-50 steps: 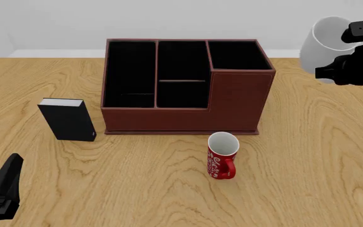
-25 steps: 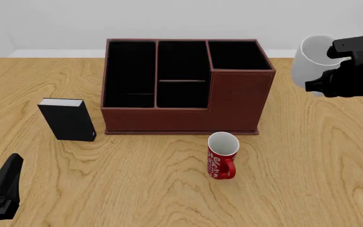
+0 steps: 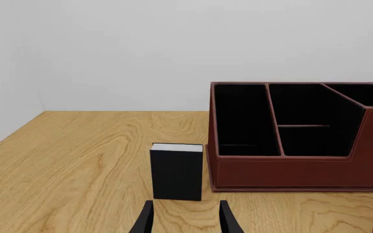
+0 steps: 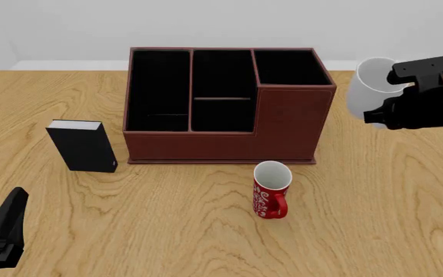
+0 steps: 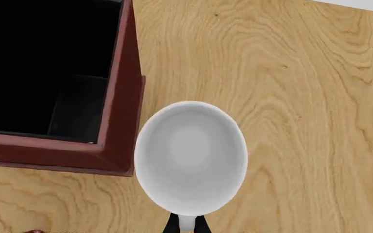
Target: Pick up the white mug and place it to the right of the caddy.
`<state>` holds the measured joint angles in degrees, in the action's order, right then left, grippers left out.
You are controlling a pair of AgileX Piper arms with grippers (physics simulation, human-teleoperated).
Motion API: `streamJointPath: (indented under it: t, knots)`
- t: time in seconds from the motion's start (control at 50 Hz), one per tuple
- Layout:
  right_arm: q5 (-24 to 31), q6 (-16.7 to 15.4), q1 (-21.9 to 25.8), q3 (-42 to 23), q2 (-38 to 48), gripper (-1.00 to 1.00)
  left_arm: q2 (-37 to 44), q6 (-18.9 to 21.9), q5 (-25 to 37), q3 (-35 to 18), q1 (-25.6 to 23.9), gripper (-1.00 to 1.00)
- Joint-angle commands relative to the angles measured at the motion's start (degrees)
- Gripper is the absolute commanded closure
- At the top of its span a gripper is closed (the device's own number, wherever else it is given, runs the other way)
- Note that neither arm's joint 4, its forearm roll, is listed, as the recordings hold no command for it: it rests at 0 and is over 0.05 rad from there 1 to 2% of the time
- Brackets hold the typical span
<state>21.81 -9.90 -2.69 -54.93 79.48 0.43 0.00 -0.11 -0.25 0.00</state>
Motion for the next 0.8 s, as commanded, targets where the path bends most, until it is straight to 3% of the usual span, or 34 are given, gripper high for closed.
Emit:
streamJointPath:
  t: [0.02, 0.8]
  knots:
    - [-1.1, 0.5, 0.3, 0.7, 1.0, 1.00, 0.0, 0.0, 0.0, 0.0, 0.0, -1.00]
    - [-3.0, 2.6, 0.8, -2.9, 7.7, 1.00, 0.0, 0.0, 0.0, 0.0, 0.0, -1.00]
